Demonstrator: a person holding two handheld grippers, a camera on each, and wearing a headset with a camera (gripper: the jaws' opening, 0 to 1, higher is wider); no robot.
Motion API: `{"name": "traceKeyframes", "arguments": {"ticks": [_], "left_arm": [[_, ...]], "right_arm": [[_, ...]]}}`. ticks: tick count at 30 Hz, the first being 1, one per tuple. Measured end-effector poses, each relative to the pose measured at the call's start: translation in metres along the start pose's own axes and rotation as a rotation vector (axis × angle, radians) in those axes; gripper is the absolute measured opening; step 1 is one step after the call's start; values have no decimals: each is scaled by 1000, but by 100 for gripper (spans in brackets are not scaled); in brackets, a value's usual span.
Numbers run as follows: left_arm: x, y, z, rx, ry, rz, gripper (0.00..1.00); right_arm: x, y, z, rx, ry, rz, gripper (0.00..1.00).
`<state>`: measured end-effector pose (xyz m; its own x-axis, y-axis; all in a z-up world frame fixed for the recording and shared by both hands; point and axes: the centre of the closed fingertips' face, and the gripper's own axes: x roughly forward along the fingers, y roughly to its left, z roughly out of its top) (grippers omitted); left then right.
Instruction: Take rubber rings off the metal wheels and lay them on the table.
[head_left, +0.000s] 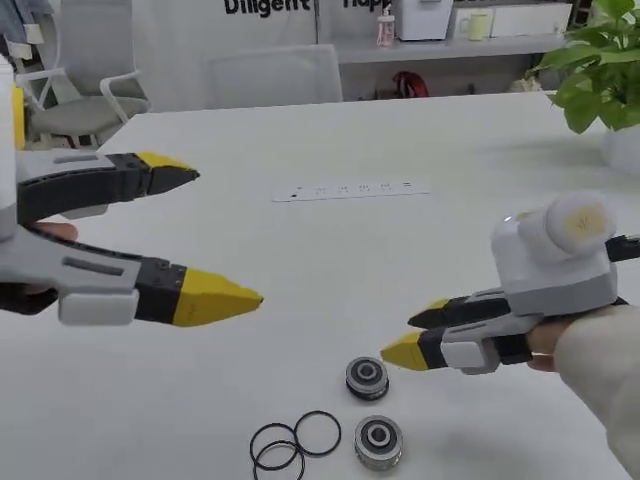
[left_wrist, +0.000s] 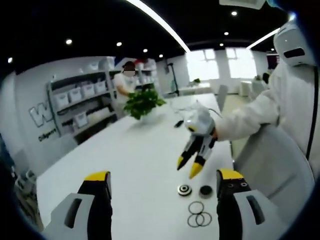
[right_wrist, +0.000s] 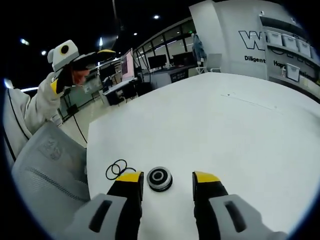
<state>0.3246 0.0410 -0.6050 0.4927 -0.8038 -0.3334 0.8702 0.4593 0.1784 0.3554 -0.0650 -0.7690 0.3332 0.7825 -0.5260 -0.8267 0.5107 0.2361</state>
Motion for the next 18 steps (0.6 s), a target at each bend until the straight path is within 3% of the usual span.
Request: {"name": "traceKeyframes", "arguments": {"ticks": [4,12,18], "left_arm": [[25,3,-2,3,-6,-22,83],[67,-8,-7,-2,-57,-103,76],[92,-19,-29,-14,-36,-158,73]], "right_arm": [[5,1,-11,-32,39,2,34],[13,6,-23,-78,77,36,34],[20,11,-30,-95,100,57,34]]}}
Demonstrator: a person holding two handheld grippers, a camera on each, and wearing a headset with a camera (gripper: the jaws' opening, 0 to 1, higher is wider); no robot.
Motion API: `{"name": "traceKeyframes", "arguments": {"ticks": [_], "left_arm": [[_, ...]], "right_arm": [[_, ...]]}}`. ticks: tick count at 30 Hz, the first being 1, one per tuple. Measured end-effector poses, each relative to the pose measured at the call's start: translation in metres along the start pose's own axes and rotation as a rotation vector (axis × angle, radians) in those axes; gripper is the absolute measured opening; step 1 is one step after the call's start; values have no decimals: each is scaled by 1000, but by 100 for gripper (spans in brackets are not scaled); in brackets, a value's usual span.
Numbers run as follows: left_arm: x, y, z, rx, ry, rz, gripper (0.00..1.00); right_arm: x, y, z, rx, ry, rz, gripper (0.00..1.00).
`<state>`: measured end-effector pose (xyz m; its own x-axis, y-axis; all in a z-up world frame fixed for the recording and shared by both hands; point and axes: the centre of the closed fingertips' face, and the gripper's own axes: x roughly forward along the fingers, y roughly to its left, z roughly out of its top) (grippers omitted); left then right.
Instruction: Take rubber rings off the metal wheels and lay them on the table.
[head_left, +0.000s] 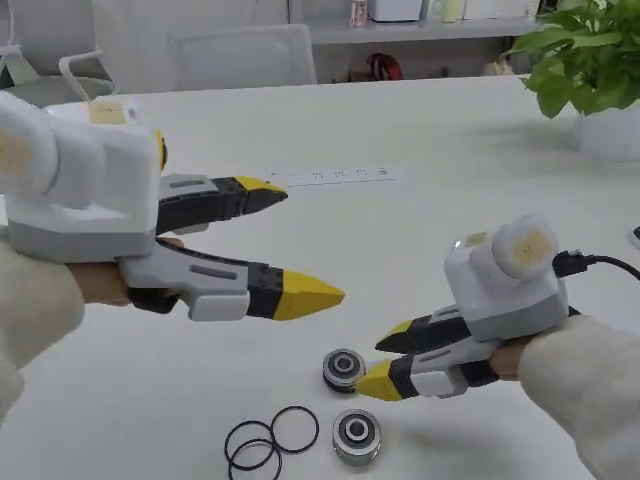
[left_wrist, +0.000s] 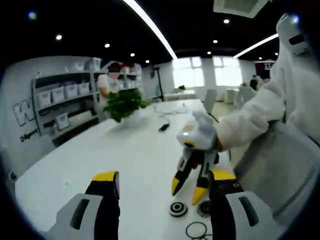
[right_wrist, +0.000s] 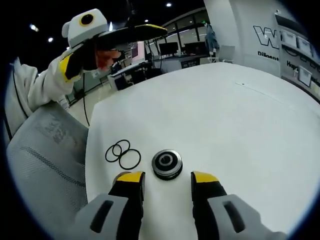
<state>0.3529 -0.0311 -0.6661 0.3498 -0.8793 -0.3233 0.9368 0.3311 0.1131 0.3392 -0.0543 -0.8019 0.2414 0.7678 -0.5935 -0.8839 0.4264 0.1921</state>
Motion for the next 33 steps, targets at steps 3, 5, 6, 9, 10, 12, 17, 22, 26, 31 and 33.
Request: {"name": "traceKeyframes", "arguments": {"ticks": [3,5,6,9,10,12,17,22,26,31,33], "left_arm": [[12,-8,-18,7,38,-34,69],[18,-11,-28,-7,54,-43,66],[20,-12,-32,-15,57,-46,64],[27,-16,-44,-31,68,-47,61],[29,-17,-48,-31,73,-50,58],[33,-19,-57,-26,86,-49,53],[43,-21,-79,-17,134,-35,41],[48,-26,-89,-24,153,-40,32],[52,-21,-96,-56,163,-14,24],[56,-25,-106,-70,179,-18,21],[56,-25,-110,-73,191,-18,21]], "right_arm": [[3,2,-4,-22,17,4,34],[4,1,-5,-28,18,3,33],[4,0,-5,-26,15,0,33],[5,-1,-3,-11,-3,-1,30],[5,-1,-3,-11,-4,0,28],[6,-1,-4,-10,-6,1,27],[8,1,-6,-20,1,9,22],[8,0,-7,-26,3,5,19],[9,0,-8,-26,5,4,17],[9,-2,-8,-16,2,1,14],[8,-3,-8,-11,1,-1,12]]}}
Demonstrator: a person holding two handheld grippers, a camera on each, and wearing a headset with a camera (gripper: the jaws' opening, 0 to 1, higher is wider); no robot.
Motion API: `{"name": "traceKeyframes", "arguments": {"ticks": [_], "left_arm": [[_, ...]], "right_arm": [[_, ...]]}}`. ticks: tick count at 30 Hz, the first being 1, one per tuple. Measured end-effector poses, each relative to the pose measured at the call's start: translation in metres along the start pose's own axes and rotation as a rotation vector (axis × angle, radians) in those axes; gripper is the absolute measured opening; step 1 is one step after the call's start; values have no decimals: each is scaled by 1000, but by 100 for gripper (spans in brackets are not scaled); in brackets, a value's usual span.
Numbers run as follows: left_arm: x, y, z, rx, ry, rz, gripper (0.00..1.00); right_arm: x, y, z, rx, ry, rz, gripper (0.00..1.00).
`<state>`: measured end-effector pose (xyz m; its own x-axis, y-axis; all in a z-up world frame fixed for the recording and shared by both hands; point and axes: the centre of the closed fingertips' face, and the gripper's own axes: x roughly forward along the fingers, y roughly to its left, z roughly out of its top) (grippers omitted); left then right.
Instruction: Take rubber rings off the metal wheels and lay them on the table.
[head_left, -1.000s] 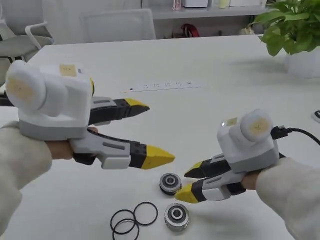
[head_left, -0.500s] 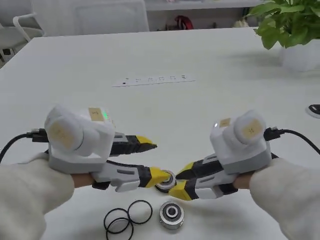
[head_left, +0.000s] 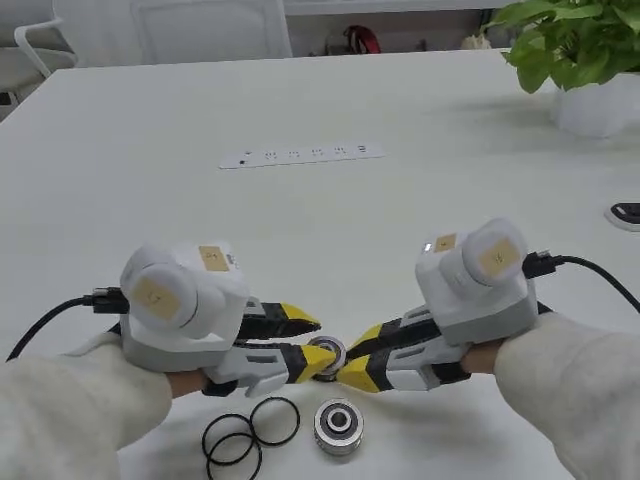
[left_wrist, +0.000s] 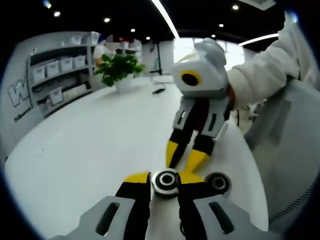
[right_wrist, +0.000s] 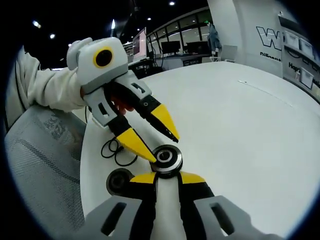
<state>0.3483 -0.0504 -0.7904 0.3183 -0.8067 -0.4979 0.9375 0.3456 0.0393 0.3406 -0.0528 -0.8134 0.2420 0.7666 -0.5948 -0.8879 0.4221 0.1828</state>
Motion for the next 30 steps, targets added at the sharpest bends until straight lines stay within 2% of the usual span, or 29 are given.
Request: {"name": "traceKeyframes", "arguments": {"ticks": [3,5,8,15,20,21,25,26,30], "left_arm": [[0,-1,-3,3,11,0,18],[2,-5,-8,6,28,-18,14],[2,-3,-9,-18,20,-5,14],[3,-2,-9,-19,19,-2,14],[3,-2,-9,-17,18,2,14],[3,-2,-9,-15,16,3,14],[2,-3,-9,-7,5,7,13],[1,-3,-9,-6,4,8,13],[1,-3,-8,-1,-2,12,13]], "right_arm": [[0,0,0,-1,1,-1,11],[1,-1,-1,-1,2,-2,9],[1,-1,-1,1,3,0,8],[0,-2,-1,-29,10,-7,1],[0,-3,-1,-19,11,-15,0],[0,-4,-1,-4,10,-18,0],[0,-8,-2,189,4,-20,0],[-1,-9,-3,257,5,-21,0],[-5,-15,2,386,-39,-18,0]]}}
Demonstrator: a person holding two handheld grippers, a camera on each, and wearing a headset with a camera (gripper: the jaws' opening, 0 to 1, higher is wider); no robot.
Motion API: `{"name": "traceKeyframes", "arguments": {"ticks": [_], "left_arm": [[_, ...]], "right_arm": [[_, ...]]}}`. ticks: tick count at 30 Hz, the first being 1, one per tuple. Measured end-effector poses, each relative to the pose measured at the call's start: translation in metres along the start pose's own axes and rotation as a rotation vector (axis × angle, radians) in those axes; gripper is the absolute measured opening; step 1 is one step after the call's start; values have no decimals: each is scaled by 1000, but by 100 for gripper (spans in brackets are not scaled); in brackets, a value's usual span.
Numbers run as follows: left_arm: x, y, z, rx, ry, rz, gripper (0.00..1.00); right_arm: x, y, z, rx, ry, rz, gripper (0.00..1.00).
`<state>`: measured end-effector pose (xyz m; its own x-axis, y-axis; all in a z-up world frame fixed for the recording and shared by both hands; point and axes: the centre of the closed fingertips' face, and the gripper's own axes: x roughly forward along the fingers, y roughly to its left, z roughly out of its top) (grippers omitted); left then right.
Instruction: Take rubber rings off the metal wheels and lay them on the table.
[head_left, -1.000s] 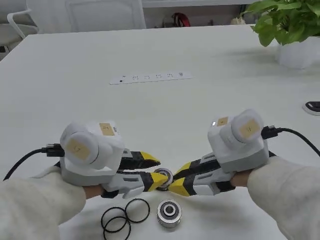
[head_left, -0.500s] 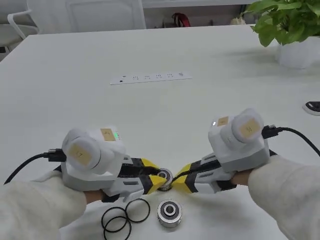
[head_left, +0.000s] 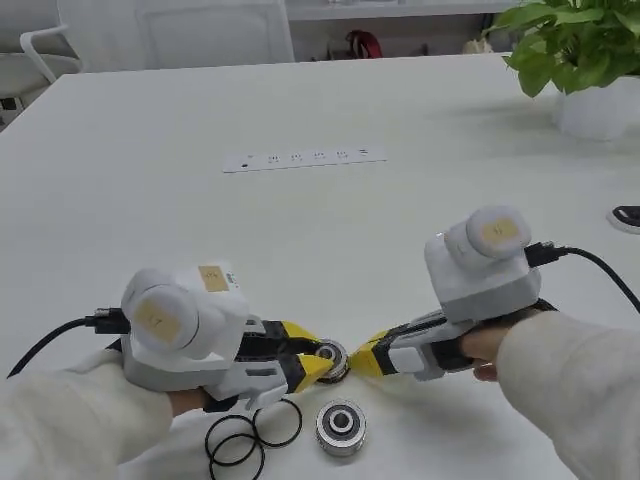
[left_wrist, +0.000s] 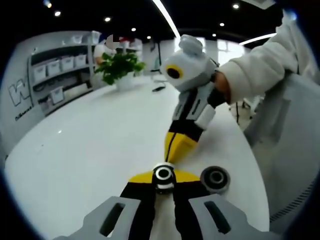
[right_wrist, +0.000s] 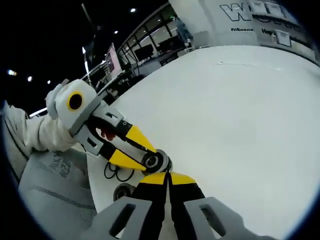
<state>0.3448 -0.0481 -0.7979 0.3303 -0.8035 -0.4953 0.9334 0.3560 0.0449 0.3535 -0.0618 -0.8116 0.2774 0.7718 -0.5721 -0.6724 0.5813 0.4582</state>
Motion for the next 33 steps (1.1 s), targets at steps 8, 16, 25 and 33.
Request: {"name": "traceKeyframes", "arguments": {"ticks": [8,16,25,33], "left_arm": [[-1,-1,1,6,-5,6,13],[-2,0,1,6,-11,7,13],[-2,-1,1,7,-17,9,13],[-3,-1,1,10,-15,11,13]], "right_arm": [[-3,4,6,140,-43,45,0],[-3,10,6,132,-42,48,0],[-3,15,7,115,-34,46,0],[-4,15,9,108,-33,54,0]]}}
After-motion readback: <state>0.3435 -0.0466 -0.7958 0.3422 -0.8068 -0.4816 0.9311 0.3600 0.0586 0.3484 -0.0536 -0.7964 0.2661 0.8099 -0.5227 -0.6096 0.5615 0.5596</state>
